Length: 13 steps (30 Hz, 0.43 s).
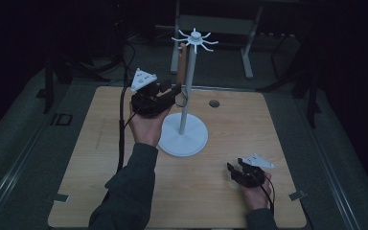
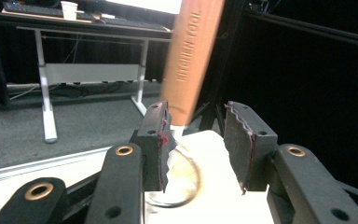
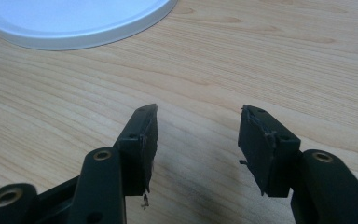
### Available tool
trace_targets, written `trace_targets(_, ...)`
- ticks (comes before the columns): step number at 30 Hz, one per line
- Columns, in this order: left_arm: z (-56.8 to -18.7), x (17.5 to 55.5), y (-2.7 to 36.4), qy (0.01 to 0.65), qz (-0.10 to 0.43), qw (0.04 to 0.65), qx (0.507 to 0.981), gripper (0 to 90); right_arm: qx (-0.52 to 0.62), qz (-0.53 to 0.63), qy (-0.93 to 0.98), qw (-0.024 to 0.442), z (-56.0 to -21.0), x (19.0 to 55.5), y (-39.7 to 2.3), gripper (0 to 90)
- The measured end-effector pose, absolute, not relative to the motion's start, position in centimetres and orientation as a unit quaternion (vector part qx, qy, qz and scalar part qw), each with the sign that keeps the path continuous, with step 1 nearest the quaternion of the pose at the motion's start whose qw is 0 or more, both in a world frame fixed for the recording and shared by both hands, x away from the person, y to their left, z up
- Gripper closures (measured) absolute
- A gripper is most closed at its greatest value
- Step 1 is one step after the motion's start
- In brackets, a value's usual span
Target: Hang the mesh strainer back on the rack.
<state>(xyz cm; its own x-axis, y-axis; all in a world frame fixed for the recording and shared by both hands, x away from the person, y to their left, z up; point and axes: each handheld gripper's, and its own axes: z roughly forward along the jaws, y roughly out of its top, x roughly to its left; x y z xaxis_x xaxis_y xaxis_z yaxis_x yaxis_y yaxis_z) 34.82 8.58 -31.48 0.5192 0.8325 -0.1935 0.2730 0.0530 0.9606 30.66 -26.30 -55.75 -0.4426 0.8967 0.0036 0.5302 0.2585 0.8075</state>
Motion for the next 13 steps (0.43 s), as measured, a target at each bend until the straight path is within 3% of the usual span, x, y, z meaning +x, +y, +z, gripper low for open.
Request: trace_targets(13,-32.5,33.4,8.9,0.424,0.227,0.581,0.657,58.9,0.475,0.384,0.755,0.239,-55.7,30.7,-26.4,46.0)
